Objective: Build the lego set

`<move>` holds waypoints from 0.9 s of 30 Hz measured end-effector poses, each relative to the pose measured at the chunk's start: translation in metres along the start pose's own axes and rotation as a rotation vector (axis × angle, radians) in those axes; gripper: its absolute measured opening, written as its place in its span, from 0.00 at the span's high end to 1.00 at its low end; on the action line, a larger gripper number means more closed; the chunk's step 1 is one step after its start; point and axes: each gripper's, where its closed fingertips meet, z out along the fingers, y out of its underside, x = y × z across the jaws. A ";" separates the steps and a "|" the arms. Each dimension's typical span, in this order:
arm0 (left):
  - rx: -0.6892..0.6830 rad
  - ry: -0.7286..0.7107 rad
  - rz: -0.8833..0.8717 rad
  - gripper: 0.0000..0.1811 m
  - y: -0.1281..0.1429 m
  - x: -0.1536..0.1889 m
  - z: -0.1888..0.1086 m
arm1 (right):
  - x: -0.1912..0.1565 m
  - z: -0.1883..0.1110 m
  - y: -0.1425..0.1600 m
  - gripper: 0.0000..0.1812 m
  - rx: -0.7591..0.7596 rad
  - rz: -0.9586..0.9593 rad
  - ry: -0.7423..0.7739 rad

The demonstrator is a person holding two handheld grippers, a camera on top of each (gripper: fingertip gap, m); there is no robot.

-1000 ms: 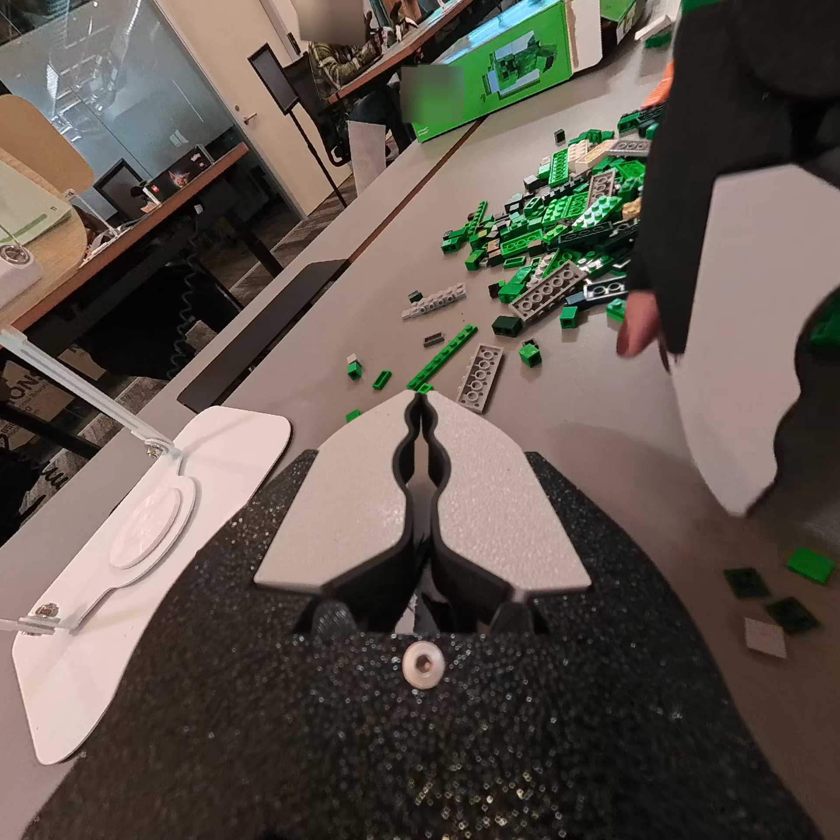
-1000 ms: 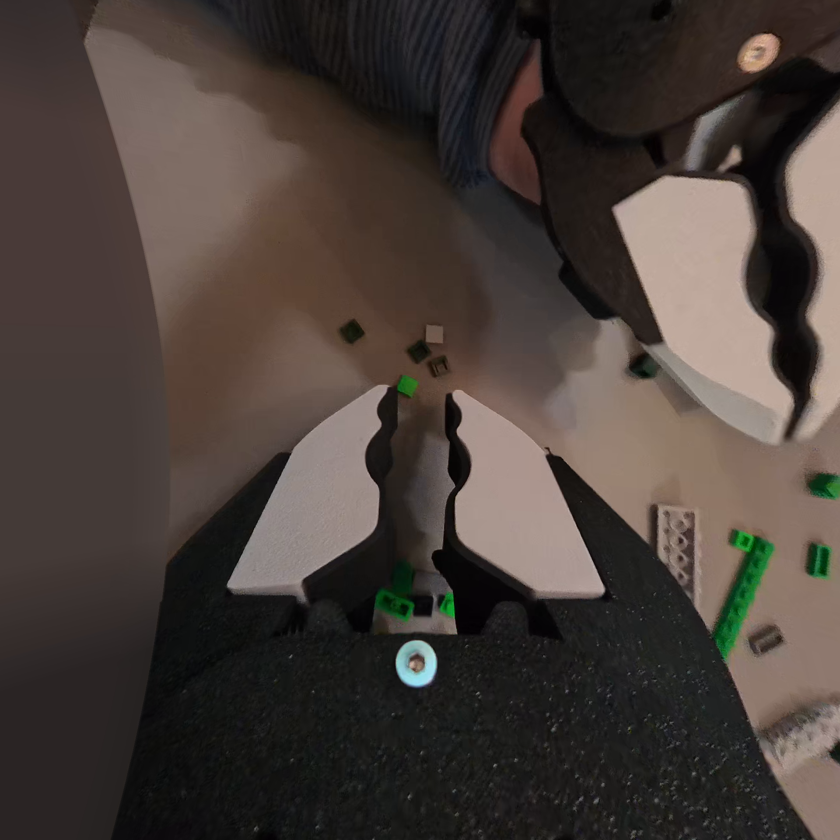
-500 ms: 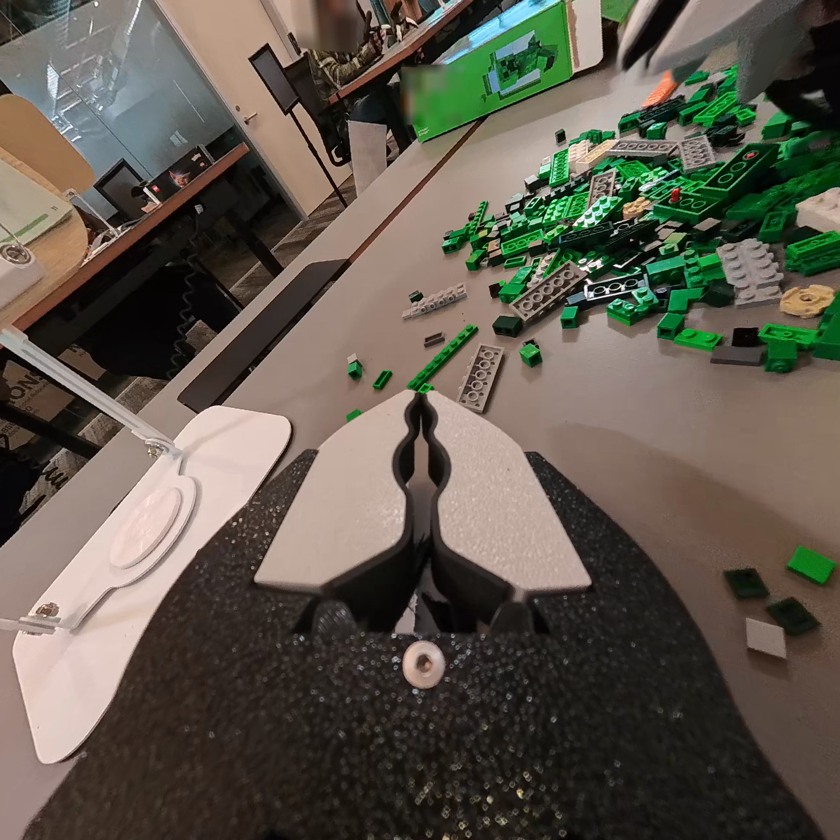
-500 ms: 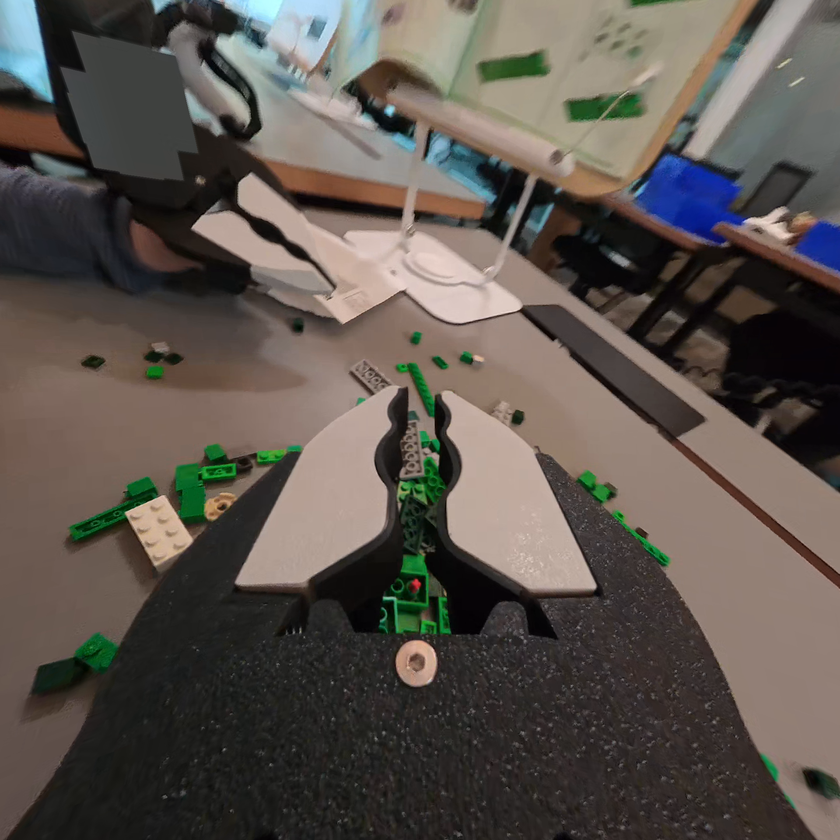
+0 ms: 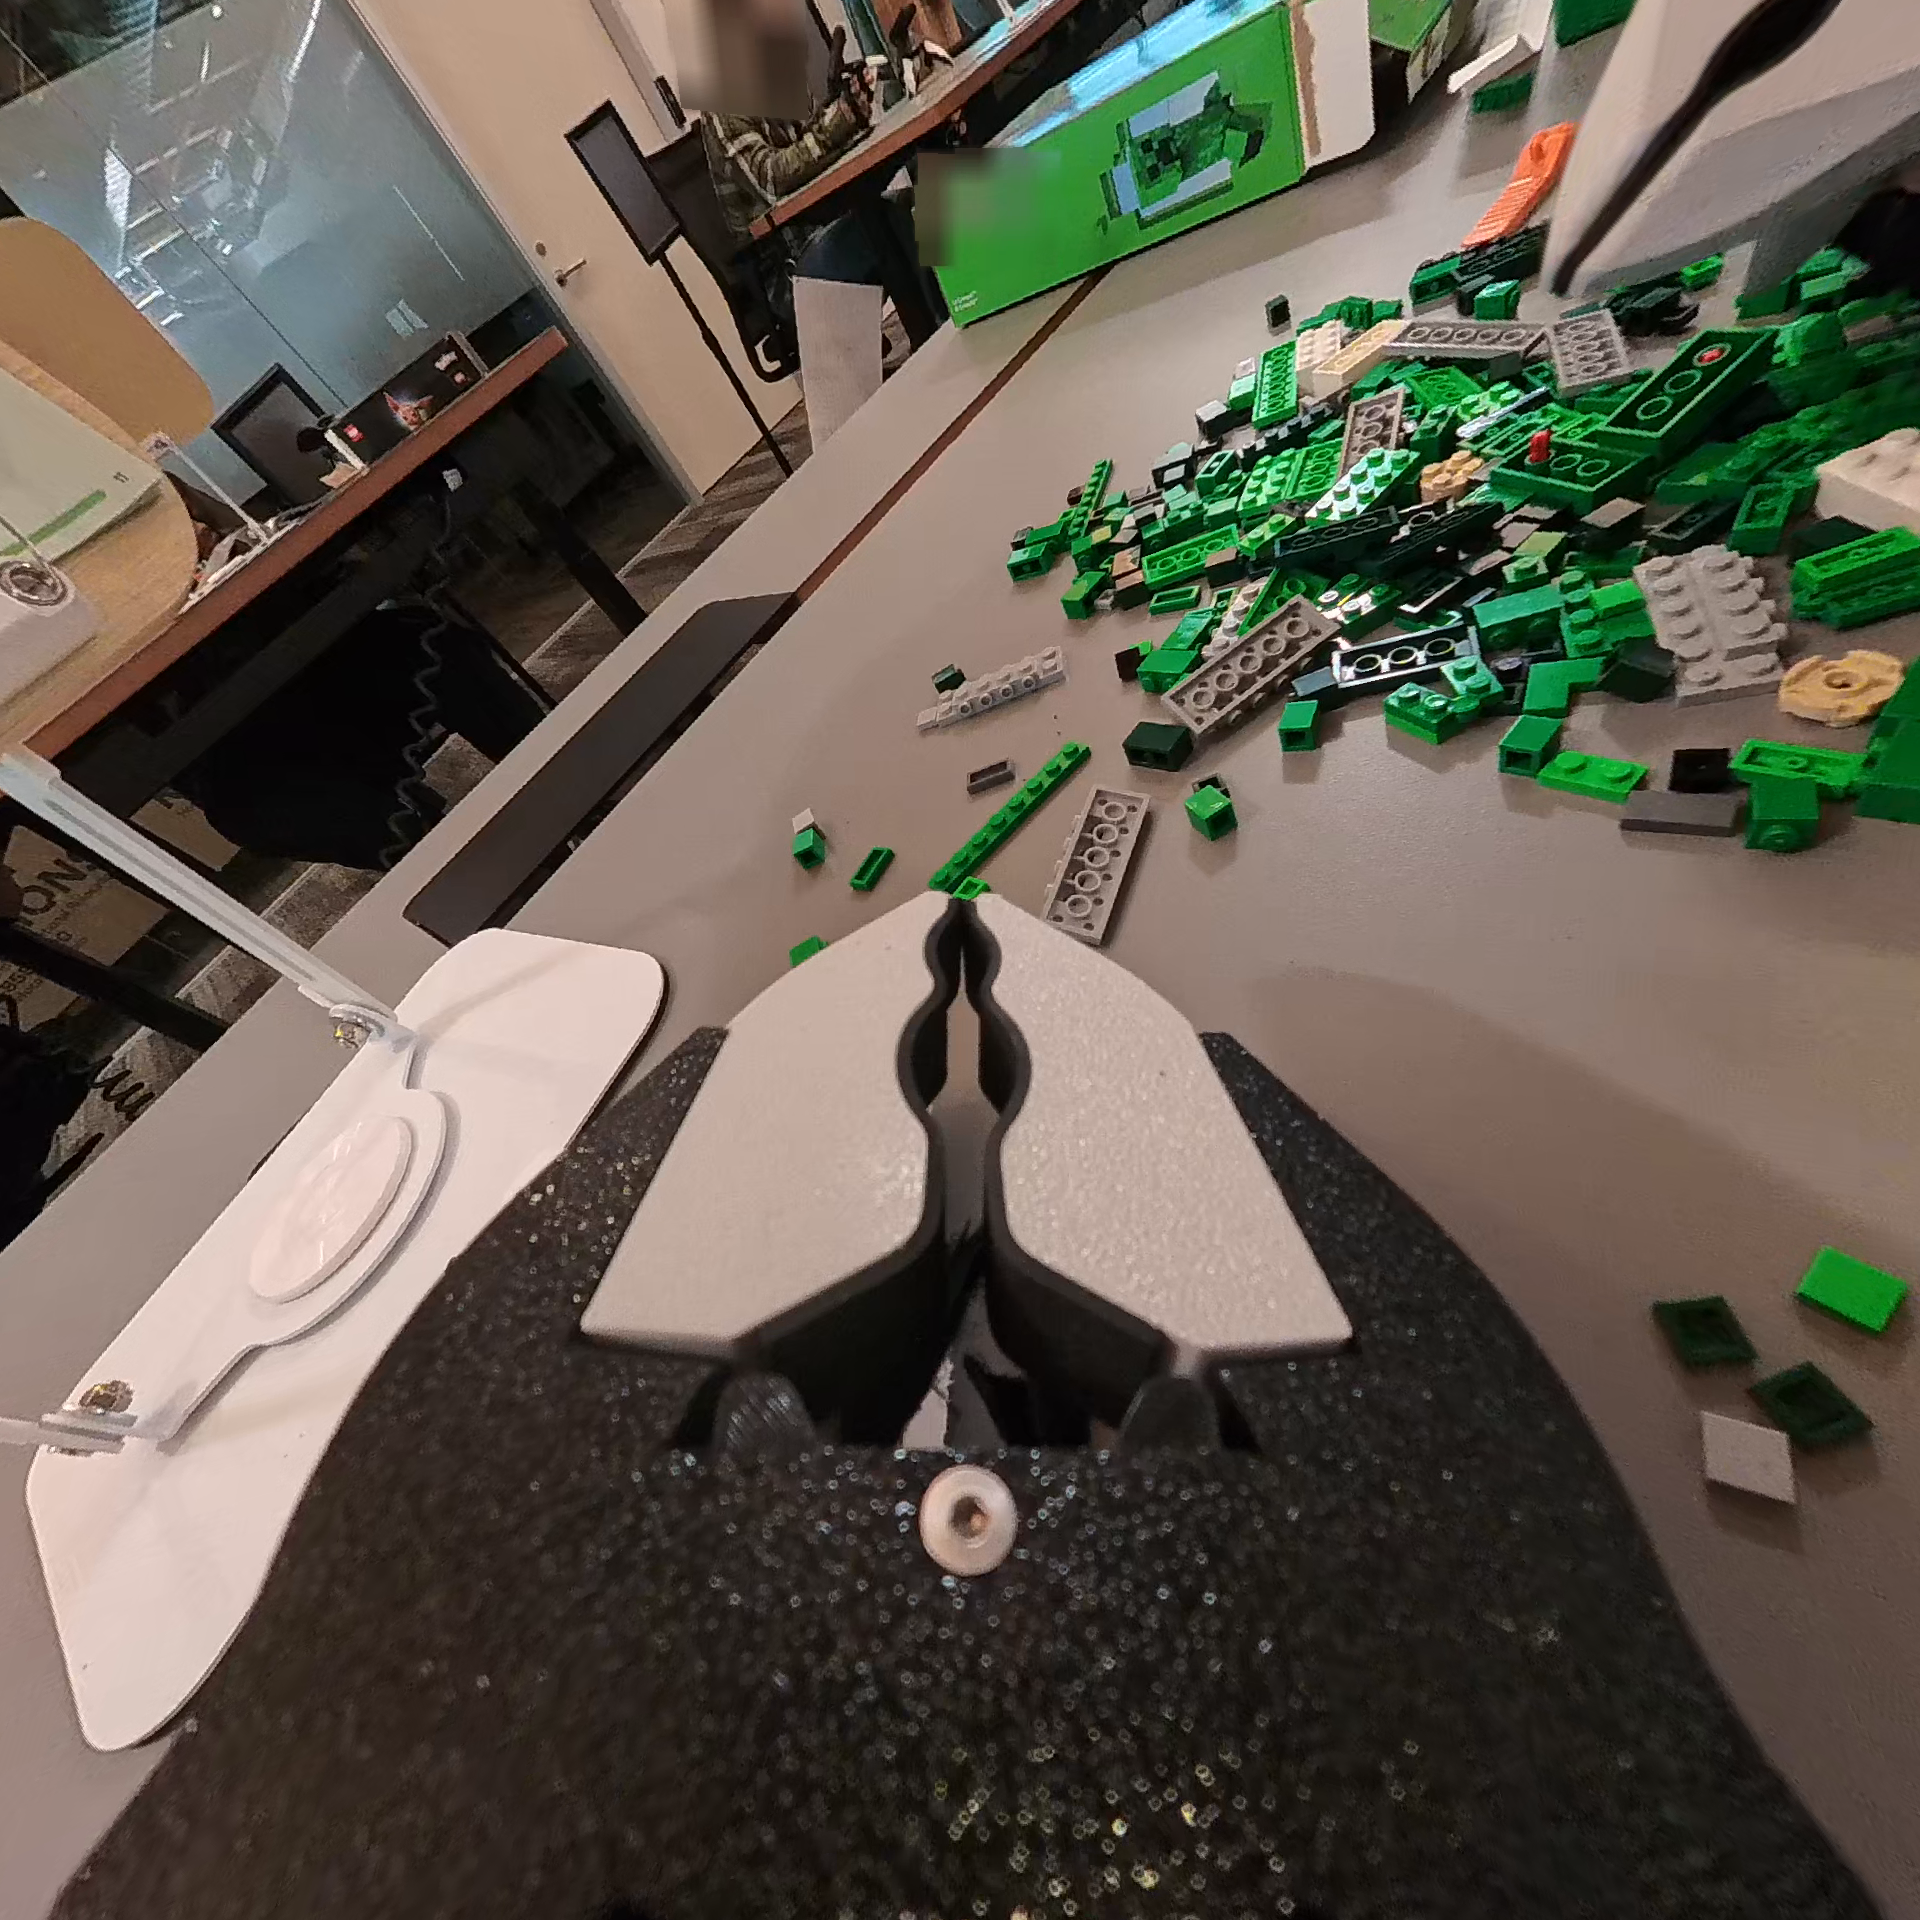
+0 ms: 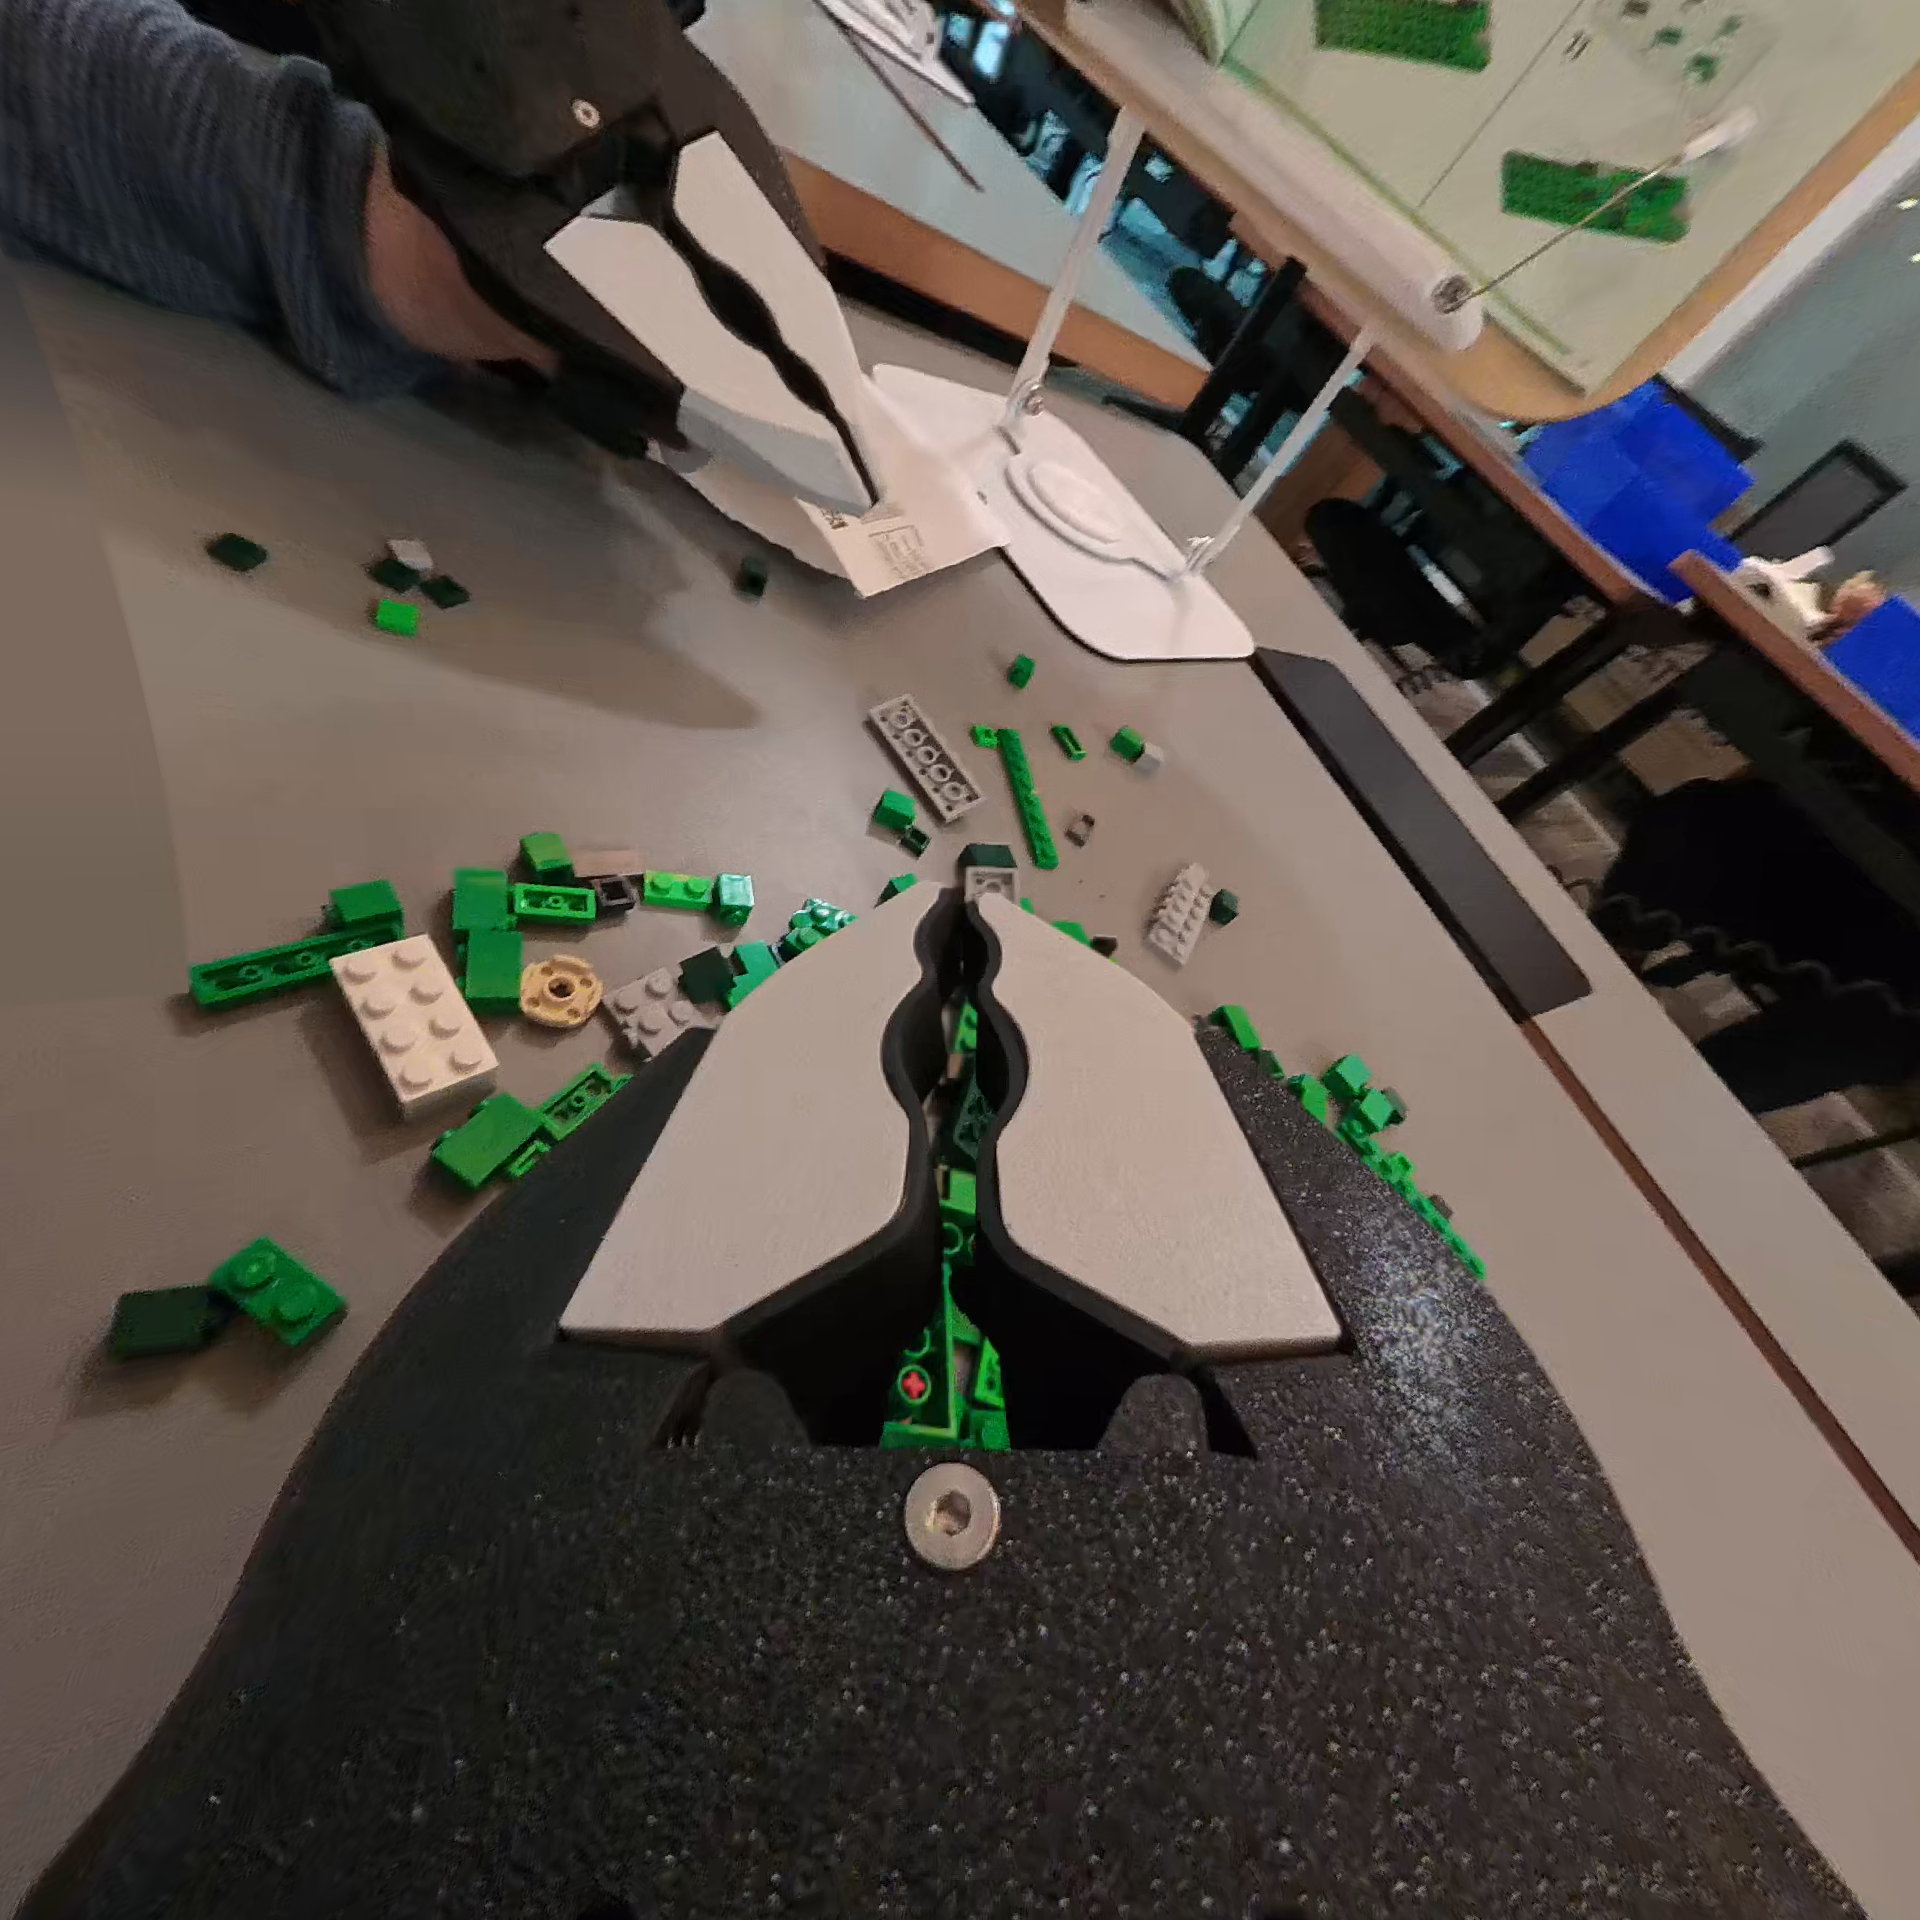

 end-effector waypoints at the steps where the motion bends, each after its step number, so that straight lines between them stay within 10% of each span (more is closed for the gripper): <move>1: 0.000 0.001 0.000 1.00 0.000 0.000 0.000 | -0.002 0.000 0.004 1.00 -0.020 0.010 -0.027; 11: -0.004 0.002 0.006 1.00 0.000 0.001 0.001 | -0.038 0.002 0.009 0.91 -0.104 0.265 -0.397; 27: -0.005 0.006 0.010 1.00 0.000 0.002 0.001 | -0.088 0.070 0.008 0.95 -0.441 -0.013 -0.655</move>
